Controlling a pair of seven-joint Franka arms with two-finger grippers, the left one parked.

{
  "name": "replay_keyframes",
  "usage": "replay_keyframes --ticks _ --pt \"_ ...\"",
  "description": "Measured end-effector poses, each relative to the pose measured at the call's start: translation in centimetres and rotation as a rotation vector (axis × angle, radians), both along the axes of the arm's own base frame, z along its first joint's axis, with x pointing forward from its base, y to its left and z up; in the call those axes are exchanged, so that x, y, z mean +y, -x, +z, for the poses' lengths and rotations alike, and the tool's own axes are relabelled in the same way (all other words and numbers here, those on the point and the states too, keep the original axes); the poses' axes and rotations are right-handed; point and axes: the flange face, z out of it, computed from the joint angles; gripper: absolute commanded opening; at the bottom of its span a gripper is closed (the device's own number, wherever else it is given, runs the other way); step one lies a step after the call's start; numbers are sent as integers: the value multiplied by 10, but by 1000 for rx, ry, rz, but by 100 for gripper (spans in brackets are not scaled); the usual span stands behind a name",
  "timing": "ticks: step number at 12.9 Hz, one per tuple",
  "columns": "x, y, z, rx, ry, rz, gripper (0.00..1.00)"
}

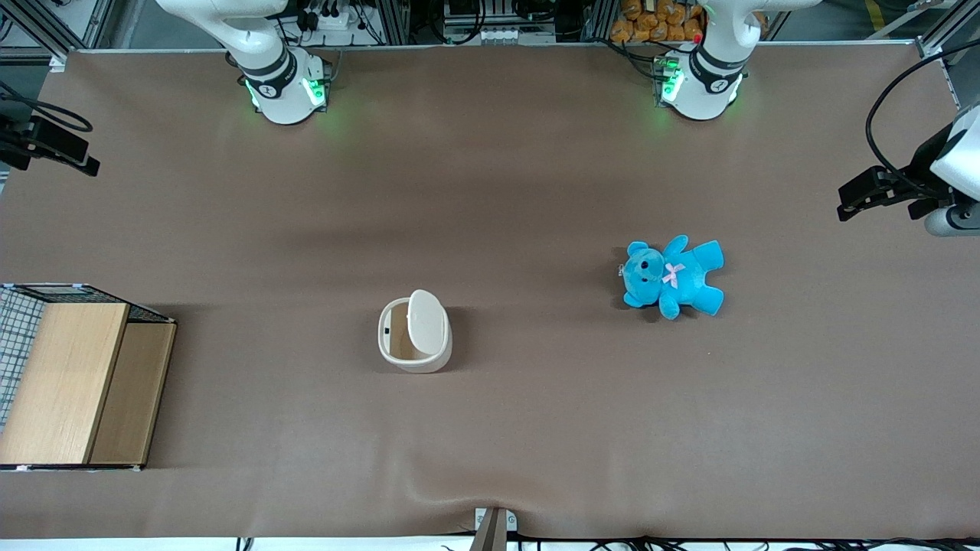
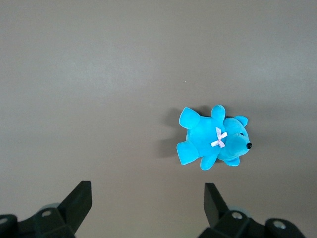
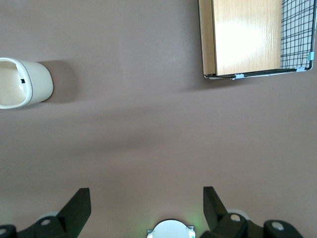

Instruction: Open trash can with right arm

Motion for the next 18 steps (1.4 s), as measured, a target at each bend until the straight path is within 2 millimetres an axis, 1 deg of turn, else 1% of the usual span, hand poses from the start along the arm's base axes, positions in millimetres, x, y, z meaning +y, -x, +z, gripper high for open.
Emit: replay_keyframes --ticks 12,18 --pt "-3 -1 1 -7 3 -5 100" --pt "-11 0 1 -9 4 -21 100"
